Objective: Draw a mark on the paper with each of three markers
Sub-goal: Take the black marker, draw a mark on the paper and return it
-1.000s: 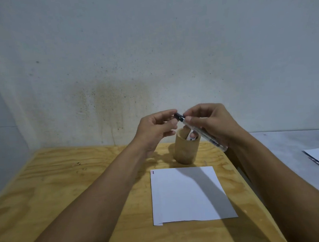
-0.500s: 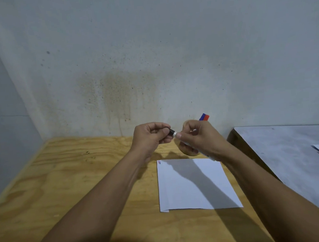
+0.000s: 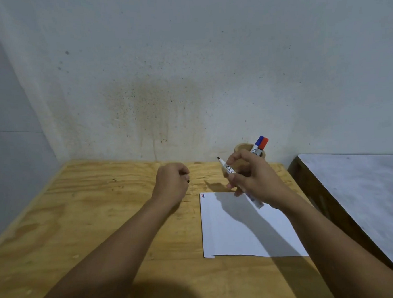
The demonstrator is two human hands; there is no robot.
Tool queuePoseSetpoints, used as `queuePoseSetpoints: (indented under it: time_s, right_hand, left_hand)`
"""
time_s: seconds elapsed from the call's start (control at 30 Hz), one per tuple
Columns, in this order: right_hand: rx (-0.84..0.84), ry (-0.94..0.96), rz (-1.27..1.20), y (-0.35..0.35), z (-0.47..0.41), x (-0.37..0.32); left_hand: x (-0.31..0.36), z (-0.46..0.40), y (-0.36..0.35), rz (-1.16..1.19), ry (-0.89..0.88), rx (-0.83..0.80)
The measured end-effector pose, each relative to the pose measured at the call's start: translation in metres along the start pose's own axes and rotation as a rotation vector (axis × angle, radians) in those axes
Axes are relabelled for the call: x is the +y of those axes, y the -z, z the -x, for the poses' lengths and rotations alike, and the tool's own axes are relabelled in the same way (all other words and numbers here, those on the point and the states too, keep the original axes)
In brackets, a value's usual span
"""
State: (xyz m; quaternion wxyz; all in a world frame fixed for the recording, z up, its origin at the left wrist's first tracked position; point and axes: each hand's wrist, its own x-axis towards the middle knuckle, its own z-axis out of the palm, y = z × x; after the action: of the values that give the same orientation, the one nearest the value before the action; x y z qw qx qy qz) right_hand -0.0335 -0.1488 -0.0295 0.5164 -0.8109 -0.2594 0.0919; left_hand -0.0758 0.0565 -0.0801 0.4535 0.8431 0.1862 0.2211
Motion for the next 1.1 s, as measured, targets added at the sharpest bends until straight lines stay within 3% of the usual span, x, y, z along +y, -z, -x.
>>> queuePoseSetpoints:
  time_s: [0.1,0.2,0.3,0.4,0.53,0.6,0.77,0.87,1.1]
  right_hand:
    - [-0.083,-0.104,-0.449,0.001,0.001,-0.004]
    - [-0.047,-0.209,-0.798,0.004,-0.004,-0.003]
    - [-0.006,-0.203,-0.935,0.004,-0.009,0.005]
    - [0.016,-0.125,-0.858,0.000,-0.012,0.018]
    - [0.111,-0.118,-0.697,-0.014,-0.015,0.027]
    - [0.144,-0.110,-0.596,-0.023,-0.016,0.029]
    - [0.122,-0.116,-0.459,-0.041,-0.016,0.035]
    - [0.149,-0.100,-0.321,-0.050,-0.014,0.038]
    - [0.169,-0.076,-0.292,-0.062,-0.011,0.052]
  left_hand:
    - [-0.017,0.005,-0.003,-0.278,-0.133,-0.060]
    - [-0.028,0.008,-0.006,-0.308,-0.200,-0.077]
    - [-0.032,0.010,-0.007,-0.281,-0.222,-0.076]
    - [-0.035,0.018,-0.004,-0.268,-0.253,-0.056]
    - [-0.033,0.034,-0.003,-0.375,-0.500,0.060]
    - [-0.032,0.044,-0.004,-0.353,-0.553,-0.002]
    - [-0.038,0.053,-0.008,-0.364,-0.506,-0.173]
    - [-0.039,0.053,-0.008,-0.399,-0.494,-0.184]
    - [-0.041,0.054,-0.010,-0.408,-0.478,-0.178]
